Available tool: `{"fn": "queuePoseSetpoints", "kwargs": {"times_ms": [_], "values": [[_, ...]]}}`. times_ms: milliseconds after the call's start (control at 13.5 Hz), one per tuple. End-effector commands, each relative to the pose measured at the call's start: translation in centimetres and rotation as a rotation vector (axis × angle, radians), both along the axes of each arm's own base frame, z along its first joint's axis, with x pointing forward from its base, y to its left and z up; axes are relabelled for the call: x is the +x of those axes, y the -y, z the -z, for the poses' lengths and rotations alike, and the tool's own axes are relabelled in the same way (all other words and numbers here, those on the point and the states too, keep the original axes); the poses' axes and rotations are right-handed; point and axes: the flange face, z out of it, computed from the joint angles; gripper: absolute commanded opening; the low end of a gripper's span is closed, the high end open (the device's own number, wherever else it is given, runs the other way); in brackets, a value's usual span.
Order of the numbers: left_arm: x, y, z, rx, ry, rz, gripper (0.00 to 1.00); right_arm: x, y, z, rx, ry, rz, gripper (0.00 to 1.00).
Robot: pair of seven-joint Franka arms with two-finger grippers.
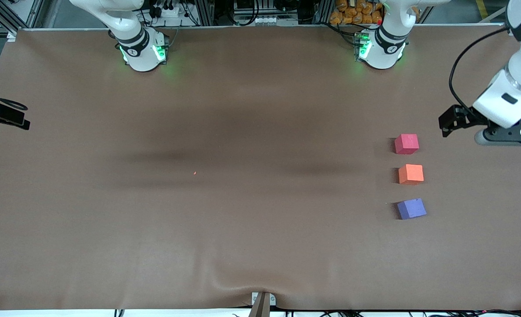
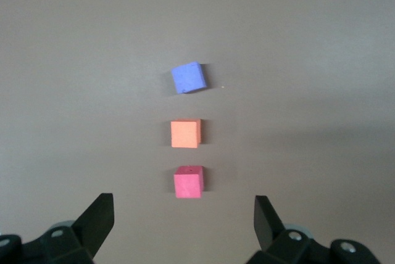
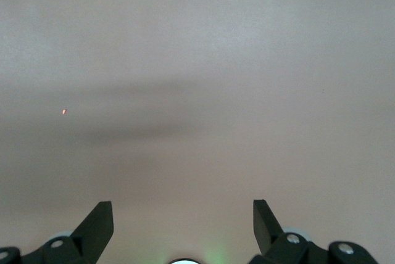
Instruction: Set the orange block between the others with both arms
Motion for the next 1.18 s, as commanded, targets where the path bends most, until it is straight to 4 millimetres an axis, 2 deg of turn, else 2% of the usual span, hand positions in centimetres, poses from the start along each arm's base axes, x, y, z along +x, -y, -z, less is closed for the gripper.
{"fn": "queuePoseSetpoints", "kwargs": {"times_ms": [0,296,518,1109], "values": [[-1.7,-0.7,-1.5,-0.047,-0.018,-0.022,1.00,-0.3,-0.1,-0.6,-0.005,0.004,0.007,1.00],[-2.6,-1.5,-1.4,-0.067,-0.081,-0.046,1.00,-0.3,-0.1,-0.6,-0.005,0.004,0.007,1.00],[-2.2,-4.0,-1.5,-0.110,-0.086,-0.098,1.00,-0.3,-0.1,-0.6,-0.005,0.004,0.007,1.00],[-2.1,-4.0,-1.5,-0.110,-0.086,-0.080,1.00,-0.3,-0.1,-0.6,-0.005,0.004,0.007,1.00]]}}
